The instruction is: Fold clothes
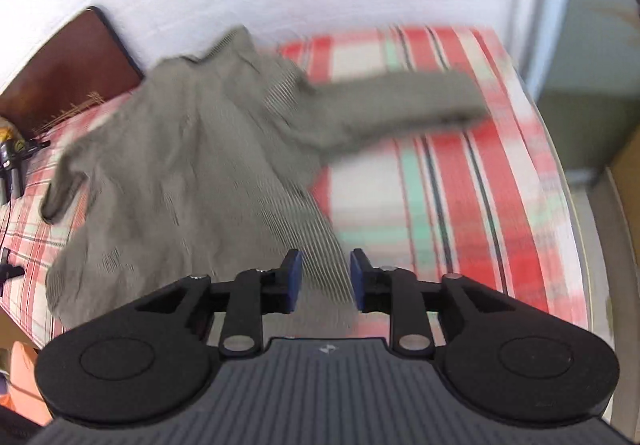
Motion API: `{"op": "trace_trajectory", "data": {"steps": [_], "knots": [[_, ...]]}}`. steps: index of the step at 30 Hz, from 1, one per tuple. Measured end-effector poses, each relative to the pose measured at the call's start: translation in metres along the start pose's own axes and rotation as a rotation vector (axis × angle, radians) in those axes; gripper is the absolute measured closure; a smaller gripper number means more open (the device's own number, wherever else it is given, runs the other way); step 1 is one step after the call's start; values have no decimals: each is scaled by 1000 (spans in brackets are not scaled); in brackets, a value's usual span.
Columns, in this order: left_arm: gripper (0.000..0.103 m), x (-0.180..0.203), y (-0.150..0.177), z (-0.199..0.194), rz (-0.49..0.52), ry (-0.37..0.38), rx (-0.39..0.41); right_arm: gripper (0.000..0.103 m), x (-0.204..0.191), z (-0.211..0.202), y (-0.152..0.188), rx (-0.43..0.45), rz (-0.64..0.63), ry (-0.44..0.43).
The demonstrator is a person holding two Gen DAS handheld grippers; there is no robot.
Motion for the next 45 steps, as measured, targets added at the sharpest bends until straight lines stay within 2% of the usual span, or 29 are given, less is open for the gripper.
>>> {"op": "trace_trajectory", "data": {"steps": [2,3,4,6,11,15,18,21,23,26,29,32,37,39,40,41,42,43,44,45], "knots": [[39,14,-21,8,42,8,31,72,-5,9,-20,16,-39,-11],[34,21,-32,13,67,13,47,71,-8,13,-30,23,-56,-18],[29,28,-44,17,91,19,64,69,-10,18,-41,29,-72,-22],[26,45,-68,29,144,39,99,63,-17,27,-63,42,-104,-22],[22,82,-133,70,265,72,160,60,-27,62,-121,51,-150,-34],[17,102,-181,110,302,101,188,58,-30,103,-167,49,-156,-70],[17,117,-209,148,365,116,166,58,-32,141,-200,47,-162,-97],[17,133,-232,181,450,116,159,56,-35,179,-227,33,-173,-86],[17,138,-249,197,463,120,161,51,-38,202,-240,17,-183,-77],[17,144,-270,219,470,153,132,50,-40,228,-253,-11,-201,-64],[17,150,-279,235,529,194,92,49,-41,251,-262,-44,-230,-50],[17,153,-281,252,570,196,62,44,-37,270,-269,-67,-240,-55],[19,153,-283,274,553,234,-9,44,-37,292,-274,-102,-260,-98],[25,153,-282,277,543,264,-33,44,-39,299,-274,-118,-271,-130],[32,153,-280,277,544,281,-51,54,-41,302,-273,-134,-279,-138],[45,153,-278,278,547,296,-70,66,-42,305,-272,-153,-288,-141],[86,154,-275,281,560,299,-93,96,-43,307,-271,-165,-298,-131],[103,155,-272,283,572,302,-115,97,-45,304,-273,-153,-310,-111],[103,155,-269,285,583,303,-132,98,-47,299,-277,-122,-323,-97],[103,154,-268,283,582,297,-114,98,-49,293,-280,-92,-336,-82]]}}
Point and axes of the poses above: each gripper's, at about its wrist camera, not at the fingertips, and z roughly the way its jaws point, x to its right, y to its underside, the point moved 2 cm from there along z, roughly the way its jaws point, and after that the axes turned 12 degrees about -z, right-handed, at the moved point
